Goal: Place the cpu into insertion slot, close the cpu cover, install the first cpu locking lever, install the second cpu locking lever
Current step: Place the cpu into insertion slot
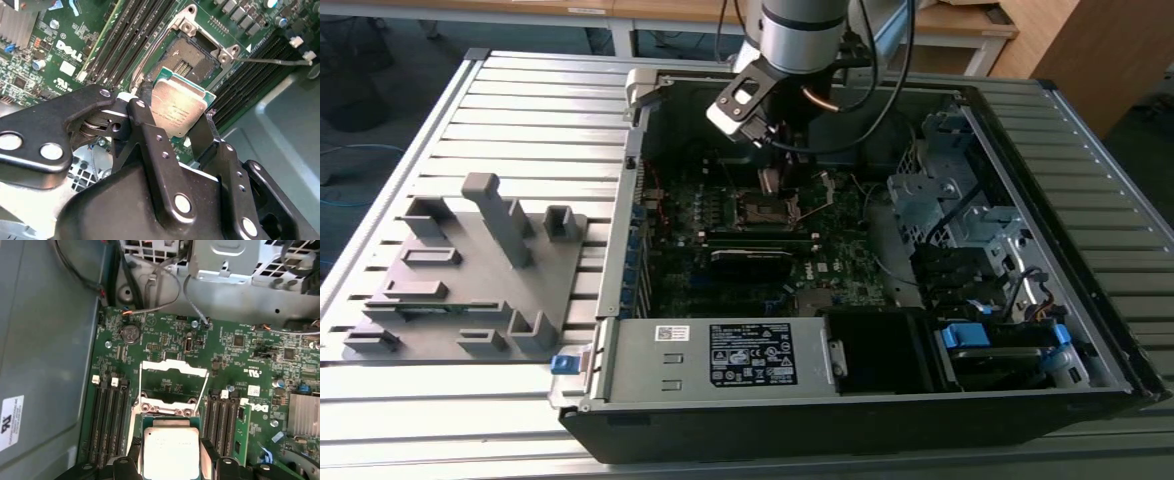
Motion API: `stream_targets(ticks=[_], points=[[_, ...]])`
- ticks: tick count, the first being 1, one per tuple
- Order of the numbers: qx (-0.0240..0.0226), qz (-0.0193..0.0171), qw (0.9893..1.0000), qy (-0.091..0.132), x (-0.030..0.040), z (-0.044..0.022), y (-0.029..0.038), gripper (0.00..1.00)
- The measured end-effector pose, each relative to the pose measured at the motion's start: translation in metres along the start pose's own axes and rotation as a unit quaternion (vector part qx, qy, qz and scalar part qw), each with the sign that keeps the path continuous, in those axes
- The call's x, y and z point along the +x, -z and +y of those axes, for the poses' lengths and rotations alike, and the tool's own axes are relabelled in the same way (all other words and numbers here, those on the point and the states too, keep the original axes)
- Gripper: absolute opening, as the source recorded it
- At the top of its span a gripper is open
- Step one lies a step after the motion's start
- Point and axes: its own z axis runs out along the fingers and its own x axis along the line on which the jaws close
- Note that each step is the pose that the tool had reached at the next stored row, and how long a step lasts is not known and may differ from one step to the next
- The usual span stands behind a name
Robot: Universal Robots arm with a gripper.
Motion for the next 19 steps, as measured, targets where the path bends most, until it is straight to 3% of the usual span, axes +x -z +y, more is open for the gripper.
stream_targets(ticks=[4, 10, 14, 15, 19], points=[[-0.0002, 0.0001, 1.0, 0.002, 0.0003, -0.0039, -0.0066, 0.54], [-0.0006, -0.0013, 0.9997, -0.025, 0.0003, -0.0049, -0.0101, 0.54], [-0.0006, -0.0016, 0.9996, -0.029, 0.001, -0.0108, -0.0134, 0.54], [-0.0007, -0.0018, 0.9995, -0.032, 0.002, -0.0151, -0.0196, 0.54], [-0.0007, -0.0021, 0.9994, -0.035, 0.0043, -0.0177, -0.0239, 0.54]])
